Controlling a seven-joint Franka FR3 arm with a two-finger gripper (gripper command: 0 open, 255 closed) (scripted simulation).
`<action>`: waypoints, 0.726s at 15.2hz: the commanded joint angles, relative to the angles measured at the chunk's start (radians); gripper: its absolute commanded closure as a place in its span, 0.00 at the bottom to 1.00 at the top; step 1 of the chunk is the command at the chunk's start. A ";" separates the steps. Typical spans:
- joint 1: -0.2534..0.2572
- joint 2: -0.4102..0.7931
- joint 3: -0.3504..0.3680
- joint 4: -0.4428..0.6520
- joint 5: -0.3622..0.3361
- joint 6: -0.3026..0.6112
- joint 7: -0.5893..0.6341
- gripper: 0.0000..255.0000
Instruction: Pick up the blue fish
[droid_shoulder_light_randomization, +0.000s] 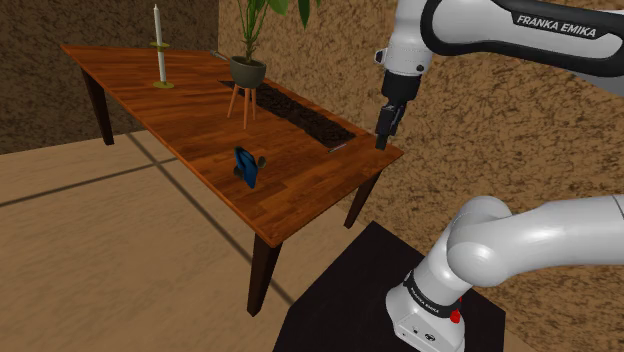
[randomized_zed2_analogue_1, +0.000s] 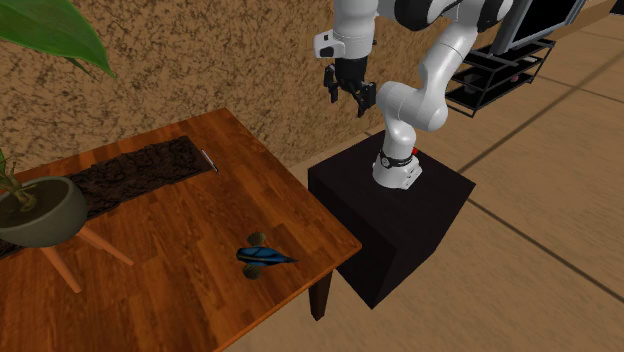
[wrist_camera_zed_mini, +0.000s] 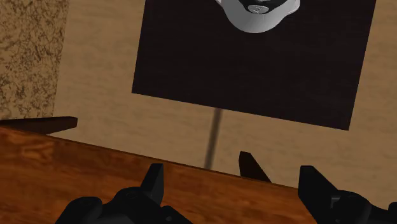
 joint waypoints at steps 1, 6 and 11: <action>0.000 0.000 0.000 0.000 0.000 0.000 0.000 0.00; -0.005 0.138 -0.028 -0.010 0.059 0.175 0.032 0.00; -0.003 0.297 -0.055 0.013 0.126 0.337 0.046 0.00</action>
